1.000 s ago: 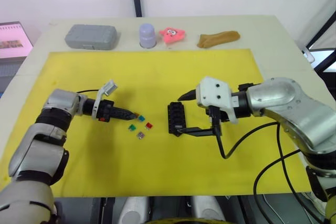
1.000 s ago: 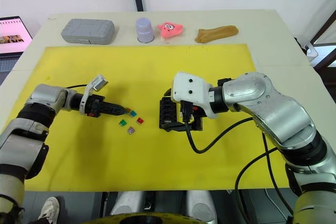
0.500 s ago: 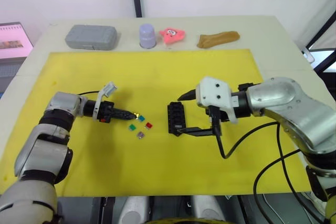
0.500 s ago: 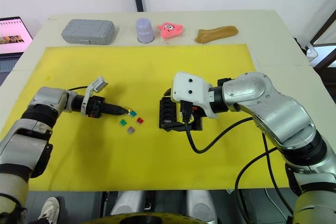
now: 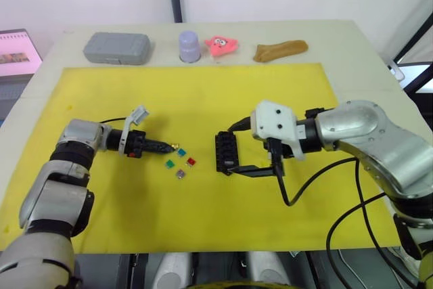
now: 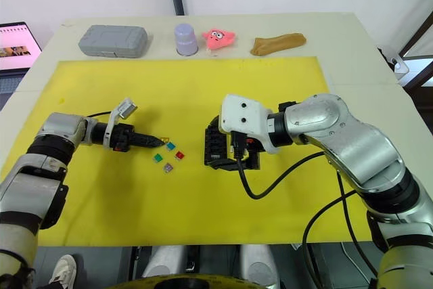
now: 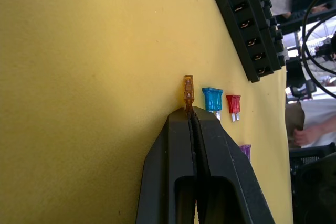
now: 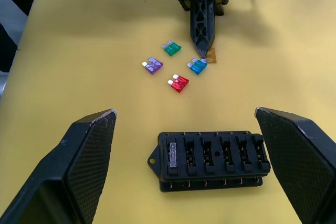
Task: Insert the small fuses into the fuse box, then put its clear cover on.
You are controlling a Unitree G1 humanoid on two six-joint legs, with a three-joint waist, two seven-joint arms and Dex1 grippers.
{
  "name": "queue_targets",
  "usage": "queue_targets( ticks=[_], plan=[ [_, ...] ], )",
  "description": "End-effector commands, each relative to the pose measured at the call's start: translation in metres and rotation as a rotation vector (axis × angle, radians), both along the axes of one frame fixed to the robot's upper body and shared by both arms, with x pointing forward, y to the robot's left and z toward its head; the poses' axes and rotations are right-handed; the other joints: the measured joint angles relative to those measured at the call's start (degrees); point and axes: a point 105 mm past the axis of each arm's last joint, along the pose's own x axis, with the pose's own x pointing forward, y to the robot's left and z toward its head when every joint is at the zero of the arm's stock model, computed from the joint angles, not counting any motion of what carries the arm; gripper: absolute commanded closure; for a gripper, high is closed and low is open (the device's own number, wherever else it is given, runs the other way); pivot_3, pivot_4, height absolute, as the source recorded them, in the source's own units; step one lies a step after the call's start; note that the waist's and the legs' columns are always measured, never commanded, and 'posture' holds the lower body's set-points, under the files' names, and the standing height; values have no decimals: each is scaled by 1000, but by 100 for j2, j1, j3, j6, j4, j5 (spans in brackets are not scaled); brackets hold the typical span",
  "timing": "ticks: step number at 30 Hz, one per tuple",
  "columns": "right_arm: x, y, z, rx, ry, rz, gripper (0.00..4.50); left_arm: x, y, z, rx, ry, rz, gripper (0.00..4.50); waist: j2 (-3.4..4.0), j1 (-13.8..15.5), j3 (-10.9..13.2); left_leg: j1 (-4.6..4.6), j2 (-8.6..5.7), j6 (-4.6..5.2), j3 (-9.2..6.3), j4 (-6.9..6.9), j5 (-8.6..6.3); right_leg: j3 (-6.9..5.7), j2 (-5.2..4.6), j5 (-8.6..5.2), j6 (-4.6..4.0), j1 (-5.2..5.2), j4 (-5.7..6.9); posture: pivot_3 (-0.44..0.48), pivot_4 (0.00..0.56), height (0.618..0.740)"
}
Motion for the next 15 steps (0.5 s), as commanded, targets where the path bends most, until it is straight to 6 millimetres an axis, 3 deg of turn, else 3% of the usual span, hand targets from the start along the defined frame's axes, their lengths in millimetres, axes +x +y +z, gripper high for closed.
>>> queue_targets(
  ticks=[1,7,15],
  plan=[
    [-2,3,8,10,-51,19,0,-1,16,2,16,-1,55,4500,0,-2,0,0,0,0,0,0,0,0,0,0,0,0,0,0,150,740],
    [-2,4,7,9,-51,26,0,-5,21,-2,38,-13,57,4500,0,-27,0,0,2,-1,0,-1,0,1,1,0,0,-3,0,0,150,740],
    [-2,5,6,7,-48,34,0,-10,24,20,9,-116,32,4500,-1,-134,0,-5,5,-1,-1,-6,0,1,0,0,0,-10,-1,0,150,740]
  ],
)
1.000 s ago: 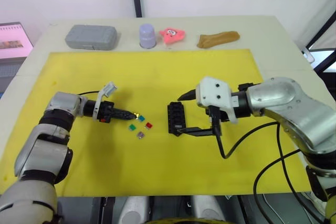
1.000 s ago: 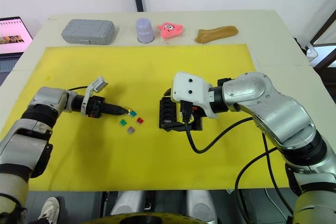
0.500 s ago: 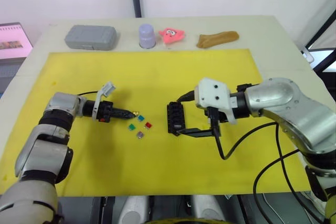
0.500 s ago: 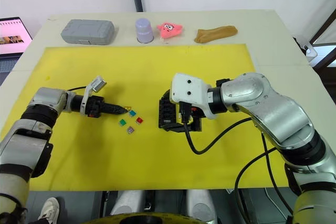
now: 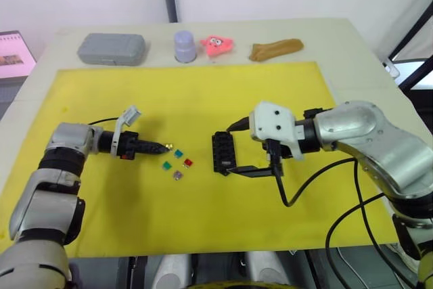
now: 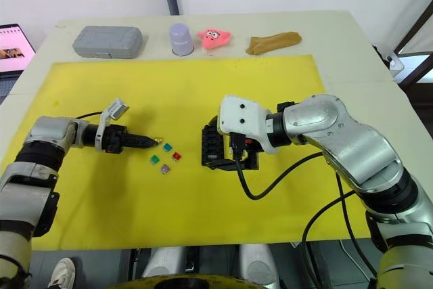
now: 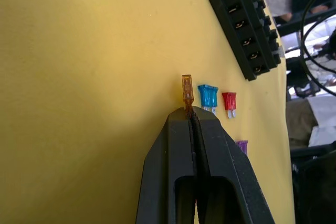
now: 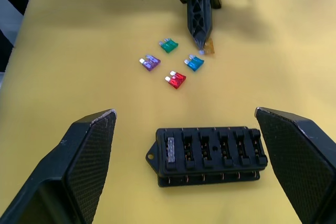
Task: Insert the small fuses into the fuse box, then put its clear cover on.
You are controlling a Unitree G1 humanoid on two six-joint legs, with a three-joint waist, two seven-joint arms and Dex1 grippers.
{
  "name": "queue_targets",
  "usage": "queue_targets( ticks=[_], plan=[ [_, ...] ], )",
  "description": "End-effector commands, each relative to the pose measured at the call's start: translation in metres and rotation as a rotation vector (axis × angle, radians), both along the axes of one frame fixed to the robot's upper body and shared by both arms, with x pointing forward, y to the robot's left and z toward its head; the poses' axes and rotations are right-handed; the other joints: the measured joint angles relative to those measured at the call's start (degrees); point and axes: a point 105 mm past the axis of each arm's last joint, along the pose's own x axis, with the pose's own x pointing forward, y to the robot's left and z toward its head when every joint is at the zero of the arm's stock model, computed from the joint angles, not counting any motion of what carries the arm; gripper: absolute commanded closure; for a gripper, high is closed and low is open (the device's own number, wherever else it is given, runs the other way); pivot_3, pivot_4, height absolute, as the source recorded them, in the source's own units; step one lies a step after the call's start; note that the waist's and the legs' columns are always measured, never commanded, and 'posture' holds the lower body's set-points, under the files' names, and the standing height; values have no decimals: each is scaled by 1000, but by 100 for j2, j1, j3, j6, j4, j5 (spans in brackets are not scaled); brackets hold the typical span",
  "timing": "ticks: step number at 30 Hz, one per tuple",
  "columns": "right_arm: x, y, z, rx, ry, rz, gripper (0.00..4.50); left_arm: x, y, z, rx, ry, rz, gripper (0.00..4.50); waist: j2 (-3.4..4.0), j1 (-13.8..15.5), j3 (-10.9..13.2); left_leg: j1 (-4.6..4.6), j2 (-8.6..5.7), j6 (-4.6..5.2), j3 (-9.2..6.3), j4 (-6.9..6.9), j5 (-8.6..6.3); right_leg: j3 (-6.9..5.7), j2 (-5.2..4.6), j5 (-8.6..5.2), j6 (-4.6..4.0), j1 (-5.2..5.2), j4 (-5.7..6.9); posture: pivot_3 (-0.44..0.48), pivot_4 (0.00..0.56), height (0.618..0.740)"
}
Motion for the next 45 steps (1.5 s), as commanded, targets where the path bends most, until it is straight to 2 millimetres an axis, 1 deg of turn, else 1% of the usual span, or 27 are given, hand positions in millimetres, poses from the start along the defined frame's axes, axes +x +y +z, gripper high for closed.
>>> queue_targets(
  ticks=[1,5,10,14,19,22,24,33,34,35,36,37,45],
  plan=[
    [-1,3,6,9,-30,22,0,1,8,23,-23,-89,18,4500,0,4,0,-2,0,0,0,-1,0,0,0,0,0,-2,0,0,150,740],
    [0,3,6,37,21,-4,0,-6,-7,52,-59,-228,-54,4500,-2,33,1,-7,0,0,-1,2,0,0,-6,0,0,-2,-2,0,150,740],
    [9,2,22,158,198,-97,0,-22,-45,95,-106,-513,-211,4500,-3,102,2,-10,-3,-3,-1,6,1,2,-25,0,0,2,-7,0,150,740],
    [12,3,35,233,291,-127,0,-34,-71,112,-134,-670,-316,4500,-2,158,2,-9,-2,-4,-1,5,2,2,-23,1,0,1,-7,0,150,740],
    [13,8,41,277,350,-140,0,-40,-97,115,-123,-815,-418,4500,-3,159,1,-9,-2,-3,2,4,1,2,-17,1,0,1,-7,0,150,740],
    [11,13,41,285,369,-135,873,-40,-103,115,-125,-845,-442,4500,-2,150,2,-9,-4,-3,4,5,2,2,-13,1,0,1,-6,0,150,740],
    [10,16,39,282,383,-138,1769,-41,-105,115,-130,-850,-457,4500,-2,147,2,-8,-3,-3,3,4,1,2,-11,1,0,0,-6,0,150,740],
    [9,18,36,290,427,-153,1769,-43,-104,112,-118,-859,-483,4500,-2,148,2,-8,-3,-3,3,4,1,1,-9,1,0,1,-6,0,150,740],
    [9,17,36,288,429,-154,2289,-43,-104,112,-118,-860,-483,4500,-2,147,2,-8,-4,-2,3,4,1,1,-9,1,0,1,-6,0,150,740],
    [9,17,36,287,430,-154,2468,-43,-104,112,-118,-861,-484,4500,-2,146,2,-8,-4,-3,3,4,1,2,-9,1,0,1,-6,0,150,740],
    [9,17,35,283,429,-157,3041,-42,-104,112,-115,-861,-484,4500,-2,145,2,-8,-3,-3,3,4,1,2,-8,1,0,1,-6,0,150,740],
    [10,16,35,282,430,-161,3361,-42,-104,111,-110,-863,-488,4500,-2,145,2,-8,-3,-2,3,4,1,1,-8,1,0,1,-6,0,150,740],
    [10,16,37,284,431,-162,3361,-41,-102,108,-95,-863,-489,4500,-2,143,2,-8,-3,-2,3,4,1,1,-7,1,0,1,-6,0,150,740]
  ],
)
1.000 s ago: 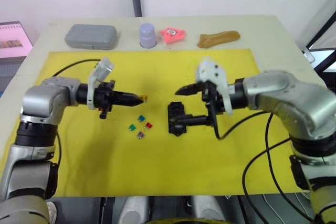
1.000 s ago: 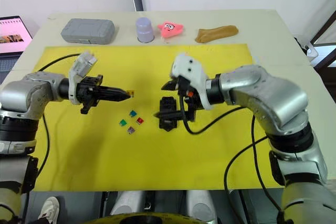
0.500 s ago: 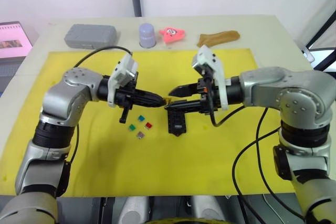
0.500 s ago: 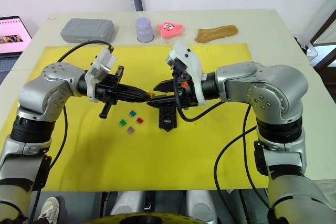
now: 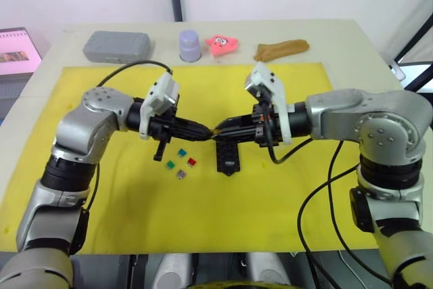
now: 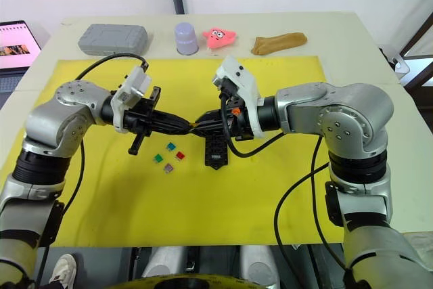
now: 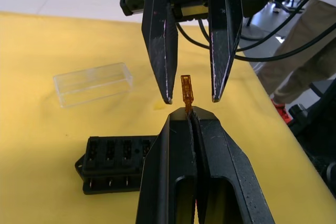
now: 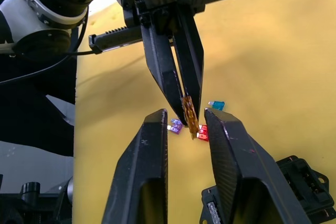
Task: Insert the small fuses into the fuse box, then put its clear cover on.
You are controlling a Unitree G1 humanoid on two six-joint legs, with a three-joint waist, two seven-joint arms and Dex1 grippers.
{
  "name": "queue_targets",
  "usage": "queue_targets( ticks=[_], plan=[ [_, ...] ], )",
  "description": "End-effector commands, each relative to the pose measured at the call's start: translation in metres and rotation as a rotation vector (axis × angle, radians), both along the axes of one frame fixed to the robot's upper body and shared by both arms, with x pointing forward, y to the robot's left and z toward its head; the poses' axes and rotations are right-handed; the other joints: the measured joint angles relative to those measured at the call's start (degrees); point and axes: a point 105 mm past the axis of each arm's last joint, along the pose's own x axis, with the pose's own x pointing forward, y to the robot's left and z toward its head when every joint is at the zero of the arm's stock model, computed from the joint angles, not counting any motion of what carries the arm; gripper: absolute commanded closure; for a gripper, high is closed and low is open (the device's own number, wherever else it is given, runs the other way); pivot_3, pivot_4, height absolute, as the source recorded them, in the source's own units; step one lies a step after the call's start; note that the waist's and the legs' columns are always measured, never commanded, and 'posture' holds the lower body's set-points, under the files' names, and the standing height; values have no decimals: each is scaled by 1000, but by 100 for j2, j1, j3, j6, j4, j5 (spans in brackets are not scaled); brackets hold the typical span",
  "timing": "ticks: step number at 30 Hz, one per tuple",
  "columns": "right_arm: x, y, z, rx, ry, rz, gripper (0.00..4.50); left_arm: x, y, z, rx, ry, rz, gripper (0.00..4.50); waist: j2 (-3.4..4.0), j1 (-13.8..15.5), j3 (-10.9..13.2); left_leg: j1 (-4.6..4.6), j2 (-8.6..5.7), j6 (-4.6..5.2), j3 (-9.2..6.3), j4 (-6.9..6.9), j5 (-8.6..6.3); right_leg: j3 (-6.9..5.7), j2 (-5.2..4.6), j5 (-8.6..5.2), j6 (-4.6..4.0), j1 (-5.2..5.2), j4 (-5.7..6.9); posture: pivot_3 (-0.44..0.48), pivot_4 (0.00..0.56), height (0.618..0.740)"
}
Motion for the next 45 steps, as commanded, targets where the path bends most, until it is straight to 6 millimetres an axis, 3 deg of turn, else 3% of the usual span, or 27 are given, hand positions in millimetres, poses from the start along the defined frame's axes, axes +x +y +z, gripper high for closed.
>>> queue_targets(
  ticks=[1,18,22,34,37,44,45],
  plan=[
    [-2,-2,13,20,-48,6,3361,0,3,5,3,-40,-2,4500,0,1,0,0,0,0,0,0,0,0,0,0,0,0,0,0,150,740],
    [-2,-2,11,5,-54,9,3361,1,1,4,1,-44,-1,4500,0,2,0,0,0,1,0,0,0,0,1,0,0,0,-1,0,150,740],
    [-2,-1,12,8,-55,13,4487,0,2,2,8,-44,-1,4500,0,3,0,0,0,1,0,0,0,0,1,0,0,0,-1,0,150,740],
    [0,-2,7,-48,-121,4,4487,7,6,-6,89,-51,64,4500,0,3,0,0,0,1,0,0,0,0,0,0,0,0,-1,0,150,740],
    [3,-6,-2,-138,-217,5,4500,11,14,-17,186,-80,101,3624,1,-1,1,0,-1,1,1,-2,-1,0,1,0,0,0,-2,0,150,740],
    [8,-18,-29,-242,-352,89,4500,16,10,-46,257,-159,105,41,-2,33,2,-1,-1,3,3,-2,-2,-1,3,0,0,5,-8,0,150,740],
    [8,-19,-33,-247,-355,98,4500,16,9,-48,255,-165,106,41,-2,33,3,-2,-1,3,3,-1,-2,-1,3,0,0,5,-10,0,150,740]
  ],
)
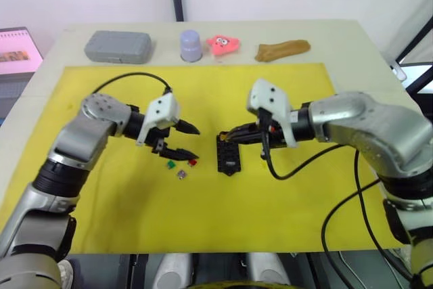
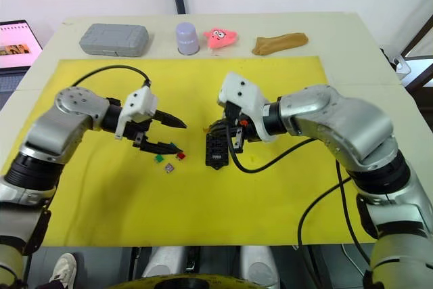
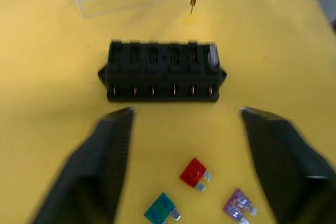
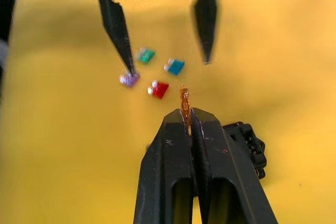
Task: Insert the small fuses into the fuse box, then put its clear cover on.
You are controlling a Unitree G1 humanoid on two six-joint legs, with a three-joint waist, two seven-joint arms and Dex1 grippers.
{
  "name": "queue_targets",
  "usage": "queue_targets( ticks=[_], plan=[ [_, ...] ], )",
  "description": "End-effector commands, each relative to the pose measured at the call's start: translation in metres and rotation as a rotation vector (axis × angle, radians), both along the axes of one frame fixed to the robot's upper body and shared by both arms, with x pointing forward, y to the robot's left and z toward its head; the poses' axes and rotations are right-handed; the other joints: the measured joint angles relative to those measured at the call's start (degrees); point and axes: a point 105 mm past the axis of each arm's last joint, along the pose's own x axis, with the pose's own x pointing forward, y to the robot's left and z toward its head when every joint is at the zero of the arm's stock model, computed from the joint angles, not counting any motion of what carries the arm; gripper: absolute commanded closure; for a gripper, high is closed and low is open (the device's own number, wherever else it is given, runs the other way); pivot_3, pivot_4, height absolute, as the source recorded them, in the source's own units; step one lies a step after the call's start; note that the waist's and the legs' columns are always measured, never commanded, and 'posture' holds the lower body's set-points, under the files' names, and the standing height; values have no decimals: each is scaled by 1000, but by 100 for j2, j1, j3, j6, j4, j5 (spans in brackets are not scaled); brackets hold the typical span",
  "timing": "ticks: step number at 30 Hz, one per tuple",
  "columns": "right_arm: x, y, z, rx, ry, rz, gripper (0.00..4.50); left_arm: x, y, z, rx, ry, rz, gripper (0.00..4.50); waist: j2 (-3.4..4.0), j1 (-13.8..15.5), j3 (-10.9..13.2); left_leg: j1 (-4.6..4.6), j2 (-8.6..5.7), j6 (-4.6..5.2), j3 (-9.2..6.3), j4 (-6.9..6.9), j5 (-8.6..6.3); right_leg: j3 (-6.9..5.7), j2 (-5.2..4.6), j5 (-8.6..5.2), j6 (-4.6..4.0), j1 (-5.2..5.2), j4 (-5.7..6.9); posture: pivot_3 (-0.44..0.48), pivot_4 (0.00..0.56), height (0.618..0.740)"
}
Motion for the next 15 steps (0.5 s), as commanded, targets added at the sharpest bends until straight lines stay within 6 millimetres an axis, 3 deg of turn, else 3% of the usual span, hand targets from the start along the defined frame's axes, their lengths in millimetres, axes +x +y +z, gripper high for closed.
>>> queue_targets(
  ticks=[1,5,15],
  plan=[
    [-1,-1,-1,-17,-79,65,4500,2,-5,-1,5,-66,-8,41,0,-1,0,-1,0,0,1,0,0,0,-1,0,0,-1,-1,0,150,740],
    [2,-6,-14,-43,-103,89,4500,4,-16,-15,20,-112,4,41,0,-8,0,2,2,0,0,0,0,0,1,0,1,-1,0,0,150,740],
    [5,-9,-26,-80,-110,115,4500,2,-25,-20,10,-123,6,41,0,2,0,3,2,-1,-1,0,0,1,1,0,1,0,0,0,150,740]
  ],
)
